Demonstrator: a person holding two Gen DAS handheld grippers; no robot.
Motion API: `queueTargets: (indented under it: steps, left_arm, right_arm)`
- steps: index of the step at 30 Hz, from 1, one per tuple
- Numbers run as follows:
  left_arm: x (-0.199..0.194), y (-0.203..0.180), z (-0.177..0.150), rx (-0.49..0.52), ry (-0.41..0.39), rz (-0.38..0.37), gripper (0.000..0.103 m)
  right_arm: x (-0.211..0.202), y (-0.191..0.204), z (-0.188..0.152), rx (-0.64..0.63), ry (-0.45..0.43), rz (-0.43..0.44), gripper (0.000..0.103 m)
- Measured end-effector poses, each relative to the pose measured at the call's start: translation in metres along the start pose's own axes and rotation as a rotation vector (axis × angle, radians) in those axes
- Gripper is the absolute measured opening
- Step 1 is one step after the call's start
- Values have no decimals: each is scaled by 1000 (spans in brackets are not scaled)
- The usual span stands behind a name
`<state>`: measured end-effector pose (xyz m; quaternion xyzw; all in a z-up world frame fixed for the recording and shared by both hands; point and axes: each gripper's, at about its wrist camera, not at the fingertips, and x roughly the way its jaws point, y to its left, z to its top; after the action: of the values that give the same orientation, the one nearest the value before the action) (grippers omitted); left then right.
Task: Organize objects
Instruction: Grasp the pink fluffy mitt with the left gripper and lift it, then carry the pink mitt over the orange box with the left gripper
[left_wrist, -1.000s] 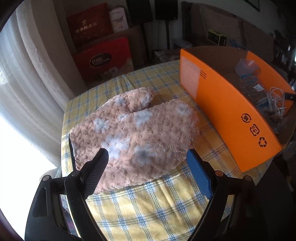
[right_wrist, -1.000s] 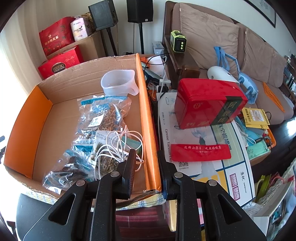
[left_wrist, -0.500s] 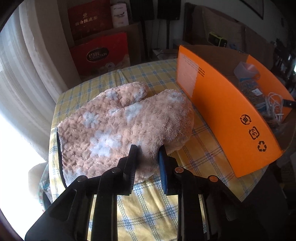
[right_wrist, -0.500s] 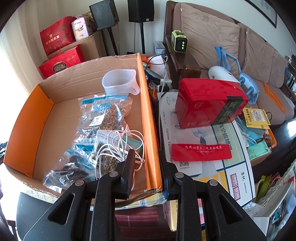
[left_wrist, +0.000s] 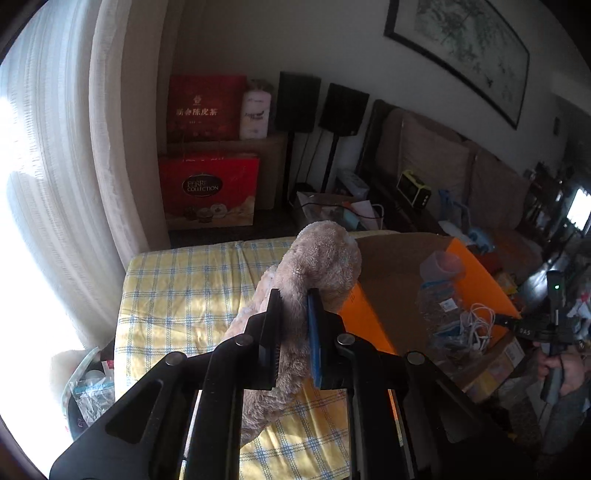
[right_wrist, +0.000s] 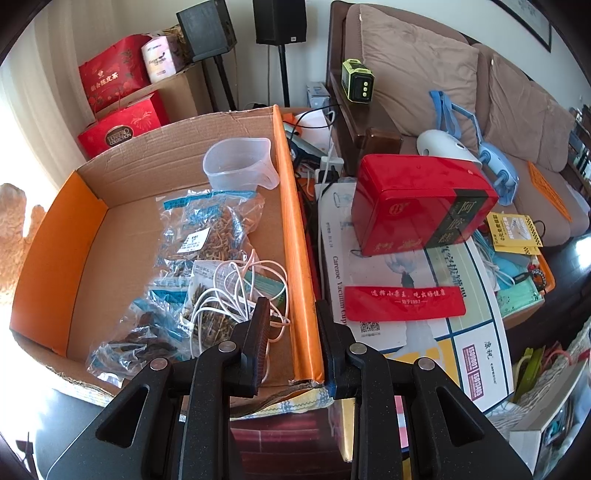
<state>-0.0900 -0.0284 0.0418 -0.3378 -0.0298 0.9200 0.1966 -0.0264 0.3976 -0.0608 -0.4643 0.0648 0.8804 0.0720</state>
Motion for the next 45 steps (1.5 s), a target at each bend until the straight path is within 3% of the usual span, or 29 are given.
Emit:
queueTargets:
  steps: [11,19,26,41,43,45]
  left_arm:
    - [-35,-60,42,18,-115,-139,12]
    - [-22,-118,56,68,-120,-206,12]
    - [12,-160,51,121,-120,-179,12]
    - [108,-209,-4,148,97,-118,12]
    - [118,-213,-12,152,129,-117,13]
    - [127,-217,-19,154,178,-130,21]
  right_arm:
    - [0,-2,1,10,-1,16,25]
    - [1,-2,1,12,-1,17,25]
    - [1,-2,1,13,0,19,25]
    - [1,-4,0,21,0,22,25]
    - [1,-4,-1,21,0,22,25]
    - [1,-4,-1,20,0,22,25]
